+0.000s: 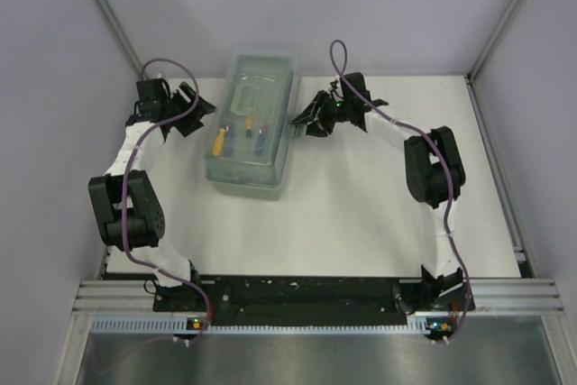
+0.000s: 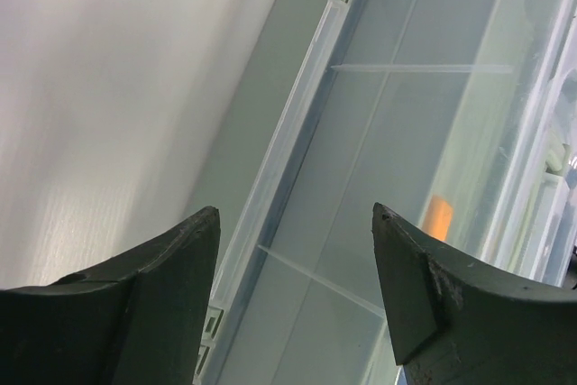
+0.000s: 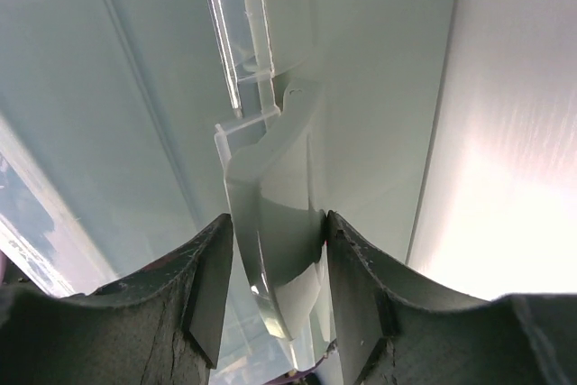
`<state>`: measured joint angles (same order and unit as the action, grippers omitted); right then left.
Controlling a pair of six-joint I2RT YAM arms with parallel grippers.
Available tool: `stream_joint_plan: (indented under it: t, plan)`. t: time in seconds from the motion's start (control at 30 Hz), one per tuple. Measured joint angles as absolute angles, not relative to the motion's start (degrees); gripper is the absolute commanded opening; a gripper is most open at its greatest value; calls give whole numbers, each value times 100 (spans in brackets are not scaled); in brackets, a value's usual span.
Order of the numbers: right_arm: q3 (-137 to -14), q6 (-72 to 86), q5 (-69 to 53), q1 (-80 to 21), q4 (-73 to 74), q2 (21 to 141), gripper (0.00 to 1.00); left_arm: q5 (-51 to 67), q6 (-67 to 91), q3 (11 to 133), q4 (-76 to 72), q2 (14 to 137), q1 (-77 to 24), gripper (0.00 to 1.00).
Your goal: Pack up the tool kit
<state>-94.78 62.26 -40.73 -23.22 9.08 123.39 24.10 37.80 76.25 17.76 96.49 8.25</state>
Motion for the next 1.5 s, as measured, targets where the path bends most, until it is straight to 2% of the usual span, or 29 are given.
stream_joint_plan:
  t: [0.4,0.73,0.93,1.2,1.33,1.5]
  plan:
    - [-9743,5902,-3903,-2353,1409,12228,57,2469,3778,7627,1710,9804,836,72]
    - [-9883,5894,-3909,-2353,1463,12147,53,2469,3778,7625,1708,9804,836,72]
    - [-9946,5916,-3931,-2373,1468,12147,39,2469,3778,7627,1708,9804,836,71]
    - [-10031,5966,-3988,-2405,1459,12149,25,2469,3776,7625,1708,9804,834,71]
    - [-10038,5977,-3999,-2427,1459,12151,7,2469,3776,7625,1708,9806,832,71]
    - [-10009,5972,-3990,-2458,1452,12158,1,2486,3774,7625,1699,9824,832,71]
